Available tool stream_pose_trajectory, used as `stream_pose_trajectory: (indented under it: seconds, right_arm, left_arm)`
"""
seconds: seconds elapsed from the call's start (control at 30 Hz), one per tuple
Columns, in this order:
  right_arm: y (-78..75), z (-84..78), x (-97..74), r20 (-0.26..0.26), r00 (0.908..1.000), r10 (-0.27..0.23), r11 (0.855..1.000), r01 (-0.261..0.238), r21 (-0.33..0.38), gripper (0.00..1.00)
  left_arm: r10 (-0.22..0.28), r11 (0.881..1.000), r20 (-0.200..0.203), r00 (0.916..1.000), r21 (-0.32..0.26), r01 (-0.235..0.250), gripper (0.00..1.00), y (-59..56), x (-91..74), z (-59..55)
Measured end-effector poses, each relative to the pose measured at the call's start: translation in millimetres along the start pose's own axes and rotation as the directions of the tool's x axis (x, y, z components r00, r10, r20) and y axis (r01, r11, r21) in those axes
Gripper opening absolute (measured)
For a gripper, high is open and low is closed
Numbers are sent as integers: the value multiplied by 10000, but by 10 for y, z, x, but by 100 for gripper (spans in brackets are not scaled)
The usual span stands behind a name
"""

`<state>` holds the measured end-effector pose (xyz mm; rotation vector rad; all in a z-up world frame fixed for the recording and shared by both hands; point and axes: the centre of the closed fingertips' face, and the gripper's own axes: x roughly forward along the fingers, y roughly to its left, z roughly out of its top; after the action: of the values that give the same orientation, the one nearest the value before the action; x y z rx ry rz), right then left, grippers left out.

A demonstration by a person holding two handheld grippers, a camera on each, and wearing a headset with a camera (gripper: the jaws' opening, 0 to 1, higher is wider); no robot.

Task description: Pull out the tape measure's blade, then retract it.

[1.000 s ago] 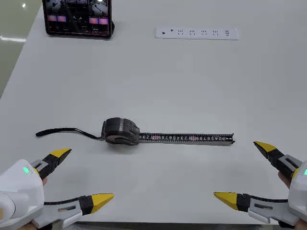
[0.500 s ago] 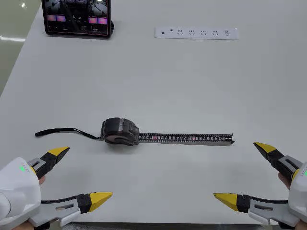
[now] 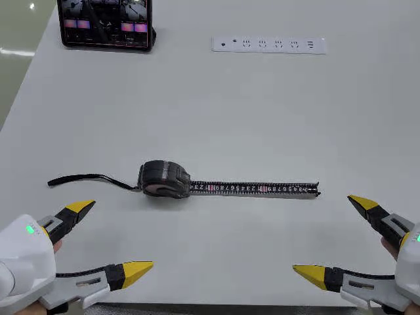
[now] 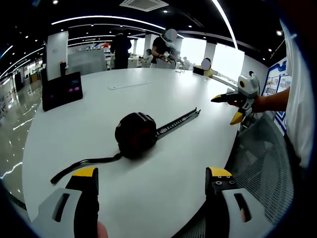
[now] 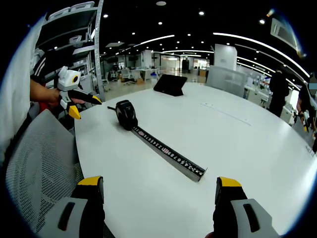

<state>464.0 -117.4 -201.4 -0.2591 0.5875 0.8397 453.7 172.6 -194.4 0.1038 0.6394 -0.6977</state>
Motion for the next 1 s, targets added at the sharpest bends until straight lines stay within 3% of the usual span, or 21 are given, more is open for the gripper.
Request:
stream_pose_trajectory:
  seconds: [0.47, 1.0]
  right_arm:
    - [-169, -15, 74, -156, 9997, 203, 9997, -205, -148, 88]
    - [-353, 2, 138, -377, 9982, 466, 9977, -483, -468, 82]
  left_arm:
    - [-40, 9997, 97, 9999, -234, 42, 87, -4, 240, 113]
    - [-101, 9992, 136, 9999, -373, 106, 87, 42, 387, 210]
